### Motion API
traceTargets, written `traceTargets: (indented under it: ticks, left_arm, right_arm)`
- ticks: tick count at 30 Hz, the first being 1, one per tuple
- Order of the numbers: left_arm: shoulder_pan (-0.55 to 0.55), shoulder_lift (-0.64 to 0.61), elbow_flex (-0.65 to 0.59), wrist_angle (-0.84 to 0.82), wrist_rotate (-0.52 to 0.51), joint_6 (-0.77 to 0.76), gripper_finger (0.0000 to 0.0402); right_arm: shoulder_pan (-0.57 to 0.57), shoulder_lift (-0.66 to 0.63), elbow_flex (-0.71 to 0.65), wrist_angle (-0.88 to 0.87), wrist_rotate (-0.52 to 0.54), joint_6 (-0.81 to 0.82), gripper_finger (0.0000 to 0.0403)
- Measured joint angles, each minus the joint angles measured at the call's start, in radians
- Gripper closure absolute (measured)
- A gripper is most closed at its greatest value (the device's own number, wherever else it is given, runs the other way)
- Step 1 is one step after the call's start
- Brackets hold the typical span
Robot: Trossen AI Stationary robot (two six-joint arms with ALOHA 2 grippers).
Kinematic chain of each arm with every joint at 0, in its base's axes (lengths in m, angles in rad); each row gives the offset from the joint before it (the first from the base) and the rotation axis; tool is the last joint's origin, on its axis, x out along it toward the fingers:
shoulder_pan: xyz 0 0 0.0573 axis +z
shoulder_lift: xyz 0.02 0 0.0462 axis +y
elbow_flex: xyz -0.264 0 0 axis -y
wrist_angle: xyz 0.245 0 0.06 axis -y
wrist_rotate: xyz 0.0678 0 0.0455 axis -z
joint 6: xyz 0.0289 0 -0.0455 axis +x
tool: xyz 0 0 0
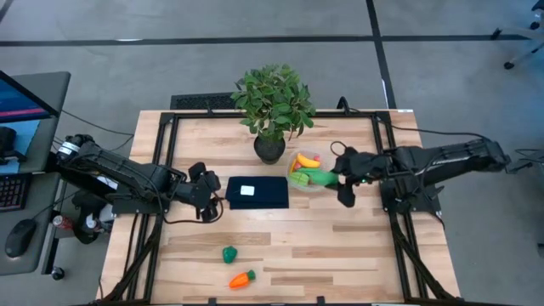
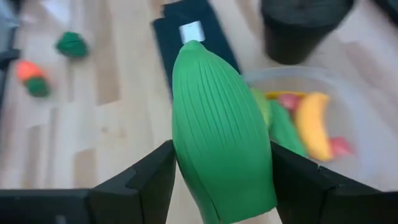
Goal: Pick and placing Produce into tupperware
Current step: Put the green corn into the transparent container
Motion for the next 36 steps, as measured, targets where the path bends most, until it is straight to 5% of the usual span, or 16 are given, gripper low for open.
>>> traceTargets:
  ticks: [16,36]
  left_arm:
    - [0.0,0.0,0.0,0.106,-0.12,-0.01,0.0205]
    - [0.001,0.0,0.0,0.151,-0.217,-0.044,0.0205]
  right_arm:
    - [-0.158,0.058,-0.002,-0.022,0.18,-0.101,0.0182]
    - [-0.238,0.42,0.0,0.068,0.181,-0.108,0.0183]
